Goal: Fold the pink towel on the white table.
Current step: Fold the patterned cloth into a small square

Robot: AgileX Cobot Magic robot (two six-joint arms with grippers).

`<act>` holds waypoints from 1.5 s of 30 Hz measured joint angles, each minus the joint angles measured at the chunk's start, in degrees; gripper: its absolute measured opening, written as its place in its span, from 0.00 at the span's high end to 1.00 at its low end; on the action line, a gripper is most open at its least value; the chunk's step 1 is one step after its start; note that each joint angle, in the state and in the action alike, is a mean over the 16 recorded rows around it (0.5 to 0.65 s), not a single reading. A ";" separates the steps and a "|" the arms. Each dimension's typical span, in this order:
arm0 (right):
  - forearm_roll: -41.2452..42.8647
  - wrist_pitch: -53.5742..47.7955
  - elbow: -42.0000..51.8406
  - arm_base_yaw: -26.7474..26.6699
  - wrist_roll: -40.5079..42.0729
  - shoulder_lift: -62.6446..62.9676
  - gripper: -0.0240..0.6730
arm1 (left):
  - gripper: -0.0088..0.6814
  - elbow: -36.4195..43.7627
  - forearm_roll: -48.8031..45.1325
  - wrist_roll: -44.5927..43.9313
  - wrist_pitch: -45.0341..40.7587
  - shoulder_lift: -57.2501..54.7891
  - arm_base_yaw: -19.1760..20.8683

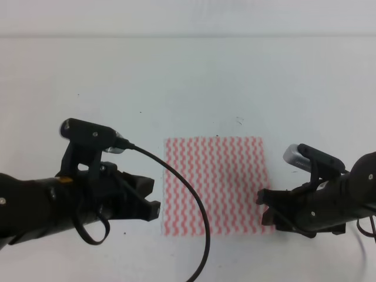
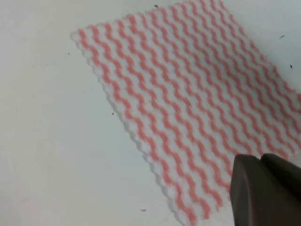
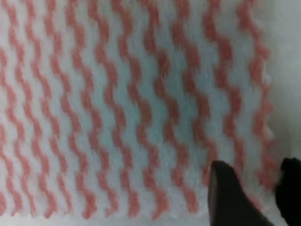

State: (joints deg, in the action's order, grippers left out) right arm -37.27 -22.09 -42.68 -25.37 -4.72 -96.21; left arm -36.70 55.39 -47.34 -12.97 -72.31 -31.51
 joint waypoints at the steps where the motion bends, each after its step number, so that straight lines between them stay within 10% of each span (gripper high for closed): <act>1: -0.03 0.11 -0.07 0.00 0.01 -0.16 0.65 | 0.99 0.00 0.00 -0.01 0.01 -0.05 0.00; 25: 1.11 -0.34 -0.65 -0.01 0.33 -1.16 0.87 | 0.99 0.02 0.03 -2.04 -0.05 0.16 0.00; 45: 2.47 -3.24 -6.80 0.01 0.33 1.29 0.99 | 0.99 0.00 0.06 -22.62 -0.95 -2.35 -0.02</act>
State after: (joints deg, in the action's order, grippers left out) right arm -34.80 -25.33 -49.49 -25.35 -4.38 -94.92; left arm -36.70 55.44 -69.96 -13.93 -74.66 -31.53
